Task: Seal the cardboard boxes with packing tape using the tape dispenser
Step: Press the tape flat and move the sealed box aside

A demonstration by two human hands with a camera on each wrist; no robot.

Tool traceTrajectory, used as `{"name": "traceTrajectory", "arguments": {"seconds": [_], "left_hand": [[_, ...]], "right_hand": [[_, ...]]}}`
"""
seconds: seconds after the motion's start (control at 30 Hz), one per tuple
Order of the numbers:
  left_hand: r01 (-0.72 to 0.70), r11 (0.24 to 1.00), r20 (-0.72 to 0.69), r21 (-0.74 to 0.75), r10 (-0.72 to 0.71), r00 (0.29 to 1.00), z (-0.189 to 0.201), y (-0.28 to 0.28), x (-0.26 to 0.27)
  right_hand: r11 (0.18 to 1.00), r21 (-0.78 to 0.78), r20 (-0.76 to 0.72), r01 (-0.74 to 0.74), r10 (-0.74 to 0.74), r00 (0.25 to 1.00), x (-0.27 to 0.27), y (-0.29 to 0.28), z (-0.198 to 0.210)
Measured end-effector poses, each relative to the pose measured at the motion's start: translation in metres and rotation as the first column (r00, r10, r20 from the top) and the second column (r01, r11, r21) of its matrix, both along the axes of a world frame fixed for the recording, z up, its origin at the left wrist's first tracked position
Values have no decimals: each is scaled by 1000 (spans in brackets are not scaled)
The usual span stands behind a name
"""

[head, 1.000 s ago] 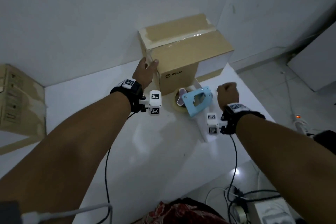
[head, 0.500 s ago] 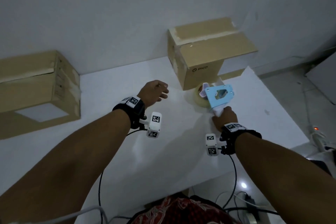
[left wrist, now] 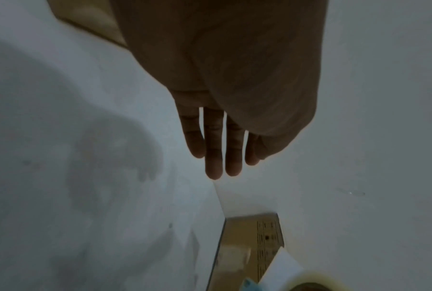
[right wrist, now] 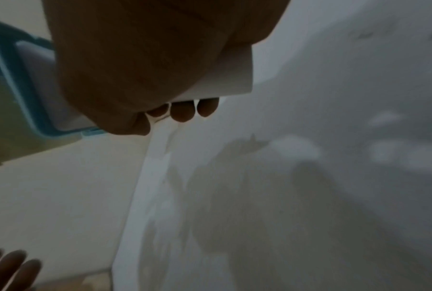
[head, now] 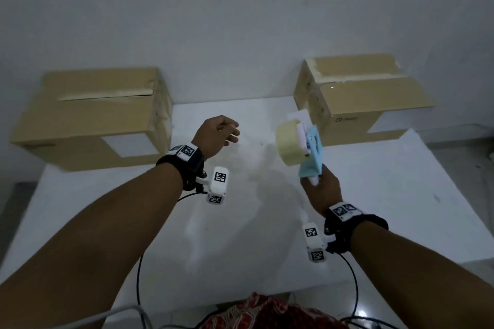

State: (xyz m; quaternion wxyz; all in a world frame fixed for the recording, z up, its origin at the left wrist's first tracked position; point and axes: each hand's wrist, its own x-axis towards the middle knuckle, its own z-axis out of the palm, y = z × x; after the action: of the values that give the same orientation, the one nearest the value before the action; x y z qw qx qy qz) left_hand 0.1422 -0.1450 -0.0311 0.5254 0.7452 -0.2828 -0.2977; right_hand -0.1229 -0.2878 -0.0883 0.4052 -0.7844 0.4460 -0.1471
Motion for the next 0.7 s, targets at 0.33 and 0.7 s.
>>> {"name": "traceTrajectory", "arguments": {"seconds": [0.33, 0.7], "left_hand": [[-443, 893, 267, -72, 445, 854, 32, 145, 115], [-775, 505, 627, 379, 475, 617, 38, 275, 241]], "right_hand": [[917, 204, 253, -343, 290, 923, 174, 84, 44], [901, 299, 375, -314, 192, 907, 314, 143, 52]]}}
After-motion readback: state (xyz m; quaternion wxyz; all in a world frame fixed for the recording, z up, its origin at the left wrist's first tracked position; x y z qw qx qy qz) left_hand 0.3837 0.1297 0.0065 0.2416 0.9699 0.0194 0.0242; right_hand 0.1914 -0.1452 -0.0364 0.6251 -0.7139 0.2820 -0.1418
